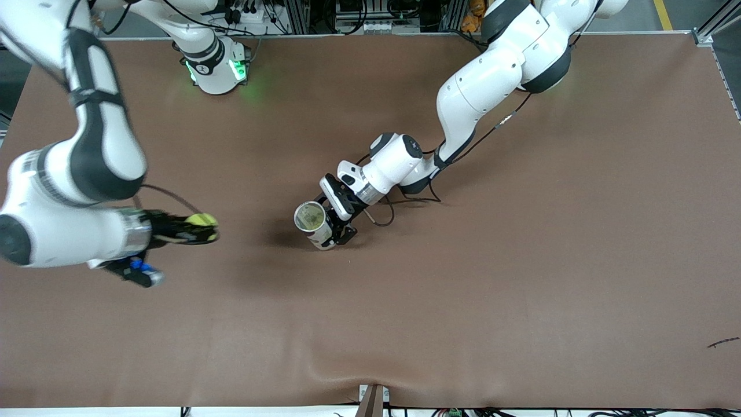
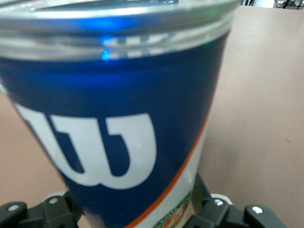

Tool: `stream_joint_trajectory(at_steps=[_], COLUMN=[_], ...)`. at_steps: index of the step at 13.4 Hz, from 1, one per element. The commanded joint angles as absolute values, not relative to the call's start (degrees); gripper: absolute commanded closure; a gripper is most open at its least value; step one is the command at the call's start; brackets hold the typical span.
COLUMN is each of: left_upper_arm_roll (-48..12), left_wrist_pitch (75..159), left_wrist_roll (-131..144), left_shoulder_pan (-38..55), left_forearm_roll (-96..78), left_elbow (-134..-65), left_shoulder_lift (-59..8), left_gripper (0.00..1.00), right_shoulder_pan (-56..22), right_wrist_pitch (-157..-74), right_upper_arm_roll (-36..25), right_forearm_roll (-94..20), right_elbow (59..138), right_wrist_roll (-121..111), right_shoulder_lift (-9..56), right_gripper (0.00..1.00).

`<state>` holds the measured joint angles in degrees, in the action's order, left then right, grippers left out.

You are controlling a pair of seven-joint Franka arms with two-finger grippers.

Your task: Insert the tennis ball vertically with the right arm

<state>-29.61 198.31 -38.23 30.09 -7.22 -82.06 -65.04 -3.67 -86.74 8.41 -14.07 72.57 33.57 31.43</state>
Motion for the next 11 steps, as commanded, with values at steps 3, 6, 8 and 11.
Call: stream_joint_trajectory(at_steps=[3, 6, 8, 11], left_upper_arm_roll=[-29.7, -29.7, -29.7, -29.7], left_wrist_pitch=[199.2, 199.2, 199.2, 199.2], left_wrist_roll=[-37.9, -37.9, -37.9, -37.9], left_shoulder_pan=[30.5, 30.5, 30.5, 30.5], left_forearm_roll=[-7.7, -7.7, -7.7, -7.7], left_elbow=[-81.6, -81.6, -81.6, -81.6], left_shoulder_lift=[-65.2, -65.2, -65.2, -65.2], left_gripper=[0.1, 0.1, 0.1, 0.1], right_shoulder_pan=[-11.7, -16.0, -18.3, -19.2], right_wrist_pitch=[-89.4, -94.1, -96.9, -98.3], right_upper_arm_roll=[7.6, 7.4, 7.4, 7.4], right_forearm_roll=[-18.9, -18.9, -19.2, -19.2], right_elbow=[72.1, 72.2, 72.3, 72.7], right_wrist_roll=[48.7, 53.2, 56.4, 56.6], right_shoulder_lift=[30.8, 31.5, 32.2, 32.9], right_gripper=[1.0, 1.0, 1.0, 1.0])
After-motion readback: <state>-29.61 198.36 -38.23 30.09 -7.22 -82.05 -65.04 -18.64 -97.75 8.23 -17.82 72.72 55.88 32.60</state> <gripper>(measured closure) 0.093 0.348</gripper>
